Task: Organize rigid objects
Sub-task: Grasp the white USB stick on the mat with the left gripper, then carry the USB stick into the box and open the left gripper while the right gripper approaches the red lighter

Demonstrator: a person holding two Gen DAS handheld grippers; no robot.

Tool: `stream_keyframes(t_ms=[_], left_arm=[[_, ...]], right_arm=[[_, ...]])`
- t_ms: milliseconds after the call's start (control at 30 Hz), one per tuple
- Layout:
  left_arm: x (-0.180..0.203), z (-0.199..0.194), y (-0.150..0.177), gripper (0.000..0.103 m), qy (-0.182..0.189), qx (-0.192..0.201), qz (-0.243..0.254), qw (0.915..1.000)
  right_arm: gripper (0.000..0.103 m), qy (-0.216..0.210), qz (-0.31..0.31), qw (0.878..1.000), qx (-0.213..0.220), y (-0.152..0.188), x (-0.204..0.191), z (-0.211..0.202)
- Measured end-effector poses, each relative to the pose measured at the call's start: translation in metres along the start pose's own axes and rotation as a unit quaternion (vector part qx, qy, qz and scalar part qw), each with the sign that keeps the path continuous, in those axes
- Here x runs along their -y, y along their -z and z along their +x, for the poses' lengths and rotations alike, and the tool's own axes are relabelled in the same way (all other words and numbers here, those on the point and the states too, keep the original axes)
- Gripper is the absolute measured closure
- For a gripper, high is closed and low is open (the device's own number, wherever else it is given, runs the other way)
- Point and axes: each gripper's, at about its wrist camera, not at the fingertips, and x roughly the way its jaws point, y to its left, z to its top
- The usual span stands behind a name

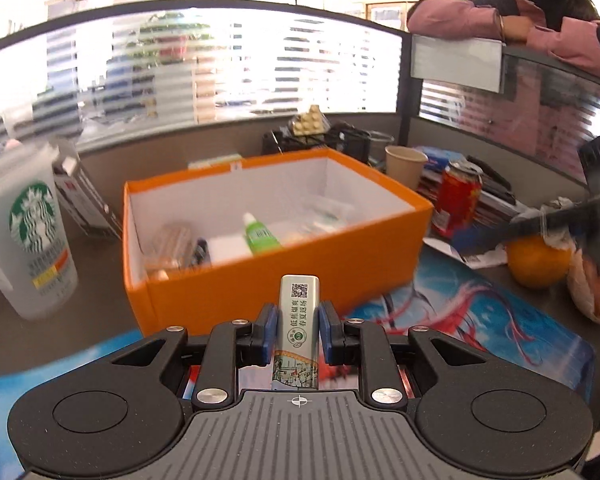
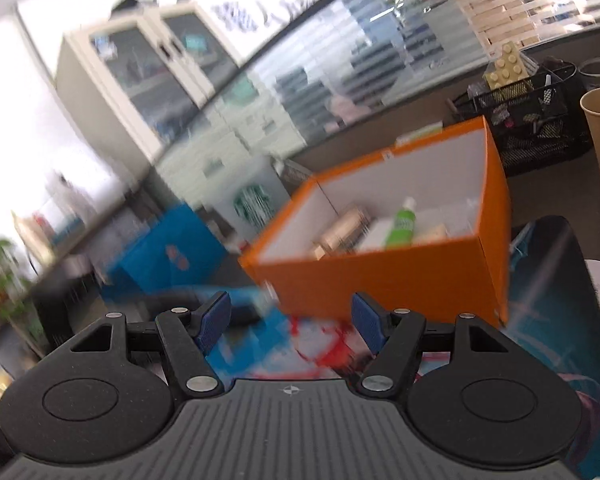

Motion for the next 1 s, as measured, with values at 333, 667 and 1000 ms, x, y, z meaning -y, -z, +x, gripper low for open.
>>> stream_keyframes(t_ms=[333,667,1000], left_arm=[[-0.041,0.047,-0.061,0.082,-0.015,-0.031,-0.018,0.9993],[-0.076,0.112,-0.079,0.085,-0.020,-0.105,-0.056,0.9927],[-0.086,0.146,-0.070,0.095,-0.034,-0.163,-0.071,0.9835]], right_arm=[[0.036,0.059,-0.064,0.994,-0.066,0.041,-0.001,0.025],[0.029,0.065,-0.074,0.993,-0.068,0.044,0.001,0.023],[0.030,0.065,-0.075,0.992,-0.081,0.047,0.002,0.031]])
